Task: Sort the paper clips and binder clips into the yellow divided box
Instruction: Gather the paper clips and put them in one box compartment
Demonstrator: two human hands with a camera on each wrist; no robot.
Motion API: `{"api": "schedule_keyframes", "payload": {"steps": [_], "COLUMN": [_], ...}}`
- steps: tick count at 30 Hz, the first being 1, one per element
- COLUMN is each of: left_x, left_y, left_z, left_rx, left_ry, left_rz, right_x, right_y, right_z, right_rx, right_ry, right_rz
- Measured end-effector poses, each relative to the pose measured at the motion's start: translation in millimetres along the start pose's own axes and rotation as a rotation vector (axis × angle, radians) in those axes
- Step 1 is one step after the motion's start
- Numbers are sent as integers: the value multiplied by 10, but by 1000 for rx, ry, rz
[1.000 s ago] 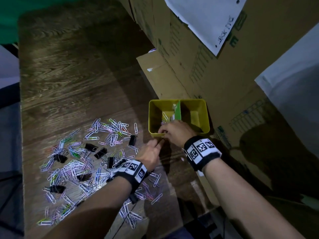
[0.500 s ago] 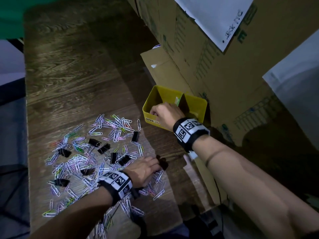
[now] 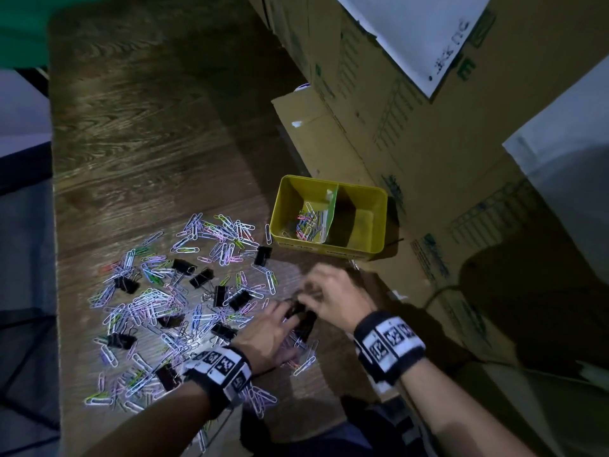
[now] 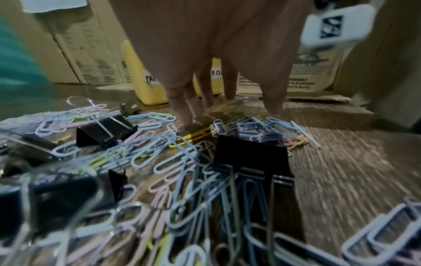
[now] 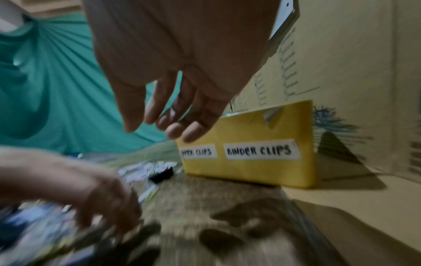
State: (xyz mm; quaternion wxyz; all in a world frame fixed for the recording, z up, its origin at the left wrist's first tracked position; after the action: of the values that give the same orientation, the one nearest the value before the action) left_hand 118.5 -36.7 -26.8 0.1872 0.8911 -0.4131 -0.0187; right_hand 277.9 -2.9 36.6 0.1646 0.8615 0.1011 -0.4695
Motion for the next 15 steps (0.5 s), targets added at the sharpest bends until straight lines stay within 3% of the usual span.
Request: {"api": "schedule_keyframes", "payload": {"steps": [2,5,10,15], "left_x": [21,56,46,2], "left_y": [16,14,52,141], "left_z": [9,62,103,122], "left_rx": [-60,-92,-146,-28], "left_ry": [-82,-129,-57,148], "left_rz": [-12,-4,-104,-134], "right_x": [178,334,417,483], "right_y": [226,450,521,498], "right_z": [242,630,901,949], "right_rx": [-192,-370,-274,-264], "right_ry": [179,332,330,272], "right_rz": [178,231,228,187]}}
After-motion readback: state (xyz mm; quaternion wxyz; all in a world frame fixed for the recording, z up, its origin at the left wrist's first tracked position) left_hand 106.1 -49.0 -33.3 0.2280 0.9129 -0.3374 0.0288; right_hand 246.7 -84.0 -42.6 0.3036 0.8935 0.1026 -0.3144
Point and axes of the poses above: each hand's wrist, its own y-axis away from the middle knuckle, its own z-axis out of the palm, x = y × z, the point moved 3 cm from there along -y, towards the middle knuckle, and after that the axes turned 15 degrees about -y, right-handed, at the moved point
